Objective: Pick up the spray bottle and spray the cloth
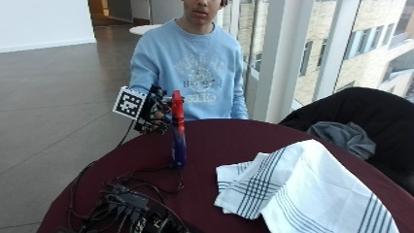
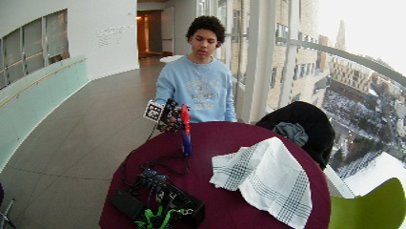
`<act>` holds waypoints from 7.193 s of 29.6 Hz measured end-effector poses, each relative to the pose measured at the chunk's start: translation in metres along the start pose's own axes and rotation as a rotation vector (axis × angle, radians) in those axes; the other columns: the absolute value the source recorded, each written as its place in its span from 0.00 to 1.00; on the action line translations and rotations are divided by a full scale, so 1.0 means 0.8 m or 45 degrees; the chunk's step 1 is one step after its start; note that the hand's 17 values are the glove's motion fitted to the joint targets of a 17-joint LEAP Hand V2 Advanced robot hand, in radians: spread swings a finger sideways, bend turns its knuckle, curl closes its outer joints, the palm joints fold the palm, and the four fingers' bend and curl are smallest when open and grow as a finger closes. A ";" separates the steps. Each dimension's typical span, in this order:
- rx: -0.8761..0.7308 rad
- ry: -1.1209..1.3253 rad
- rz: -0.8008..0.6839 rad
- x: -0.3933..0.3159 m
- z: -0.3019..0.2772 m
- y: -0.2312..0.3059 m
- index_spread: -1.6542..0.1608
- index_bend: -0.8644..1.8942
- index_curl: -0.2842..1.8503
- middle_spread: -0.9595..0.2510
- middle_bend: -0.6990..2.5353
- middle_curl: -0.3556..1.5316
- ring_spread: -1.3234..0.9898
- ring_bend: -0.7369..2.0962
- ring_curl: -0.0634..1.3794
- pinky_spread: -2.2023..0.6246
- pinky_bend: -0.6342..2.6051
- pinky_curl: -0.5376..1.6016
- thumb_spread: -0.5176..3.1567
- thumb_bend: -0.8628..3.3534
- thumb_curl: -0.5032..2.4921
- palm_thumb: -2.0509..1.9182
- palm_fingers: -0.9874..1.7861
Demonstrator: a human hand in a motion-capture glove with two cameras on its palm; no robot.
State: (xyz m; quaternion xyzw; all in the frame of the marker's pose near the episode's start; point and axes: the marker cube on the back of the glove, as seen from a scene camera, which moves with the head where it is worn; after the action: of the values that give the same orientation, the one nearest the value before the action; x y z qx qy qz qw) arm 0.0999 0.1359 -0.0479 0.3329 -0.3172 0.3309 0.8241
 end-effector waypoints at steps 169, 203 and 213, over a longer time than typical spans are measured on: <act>-0.214 -0.432 -0.338 -0.019 0.046 -0.041 0.83 0.38 0.34 0.73 0.33 0.45 0.58 0.43 0.34 0.84 0.25 0.42 0.47 0.20 0.30 0.67 0.78; -0.084 -0.512 -0.286 0.028 0.061 -0.018 0.79 0.35 0.30 0.74 0.28 0.42 0.56 0.41 0.32 0.85 0.27 0.42 0.46 0.20 0.29 0.66 0.70; -0.041 -0.545 -0.172 0.033 0.060 -0.015 0.77 0.35 0.29 0.74 0.28 0.41 0.56 0.40 0.31 0.85 0.26 0.42 0.46 0.20 0.28 0.64 0.69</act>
State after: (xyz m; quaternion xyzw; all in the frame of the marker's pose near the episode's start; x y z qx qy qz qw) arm 0.1100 0.1019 -0.0045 0.4028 -0.4673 0.1917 0.7633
